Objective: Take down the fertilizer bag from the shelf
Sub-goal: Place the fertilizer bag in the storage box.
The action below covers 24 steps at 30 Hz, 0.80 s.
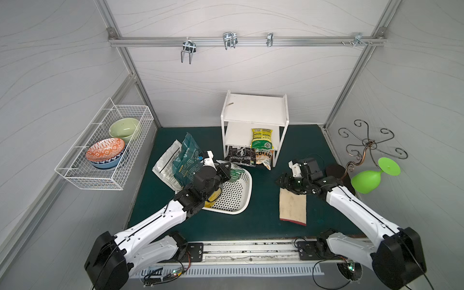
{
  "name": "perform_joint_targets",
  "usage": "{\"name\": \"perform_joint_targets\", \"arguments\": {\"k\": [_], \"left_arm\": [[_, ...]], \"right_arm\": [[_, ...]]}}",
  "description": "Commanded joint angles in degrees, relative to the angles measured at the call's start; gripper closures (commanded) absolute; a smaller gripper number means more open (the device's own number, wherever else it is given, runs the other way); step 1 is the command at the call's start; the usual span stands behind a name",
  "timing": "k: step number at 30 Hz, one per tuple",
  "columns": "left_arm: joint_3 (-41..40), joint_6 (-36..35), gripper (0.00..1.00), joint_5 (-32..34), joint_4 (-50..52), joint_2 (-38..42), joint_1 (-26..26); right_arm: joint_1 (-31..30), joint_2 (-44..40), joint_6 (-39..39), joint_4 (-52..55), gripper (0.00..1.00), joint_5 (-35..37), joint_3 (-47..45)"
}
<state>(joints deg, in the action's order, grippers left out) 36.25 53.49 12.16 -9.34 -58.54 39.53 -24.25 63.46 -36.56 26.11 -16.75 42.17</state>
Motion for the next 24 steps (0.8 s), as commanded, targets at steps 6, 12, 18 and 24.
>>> {"name": "perform_joint_targets", "arguments": {"k": [6, 12, 18, 24], "left_arm": [[2.61, -4.42, 1.00, 6.10, -14.22, -9.00, -3.74], [6.82, -4.40, 1.00, 4.40, -17.03, -15.17, -8.25], [8.73, -4.55, 0.30, 2.86, -12.20, -15.13, -9.79], [6.32, -5.72, 0.01, 6.31, -8.34, -7.90, -9.75]], "right_arm": [[-0.28, 1.03, 0.08, 0.37, 0.35, -0.69, 0.34], [-0.27, 0.80, 1.20, 1.49, 0.35, 0.47, 0.72], [-0.27, 0.81, 1.55, 1.49, 0.35, 0.55, 0.85], [-0.19, 1.47, 2.35, 1.98, 0.35, 0.96, 2.79]]}}
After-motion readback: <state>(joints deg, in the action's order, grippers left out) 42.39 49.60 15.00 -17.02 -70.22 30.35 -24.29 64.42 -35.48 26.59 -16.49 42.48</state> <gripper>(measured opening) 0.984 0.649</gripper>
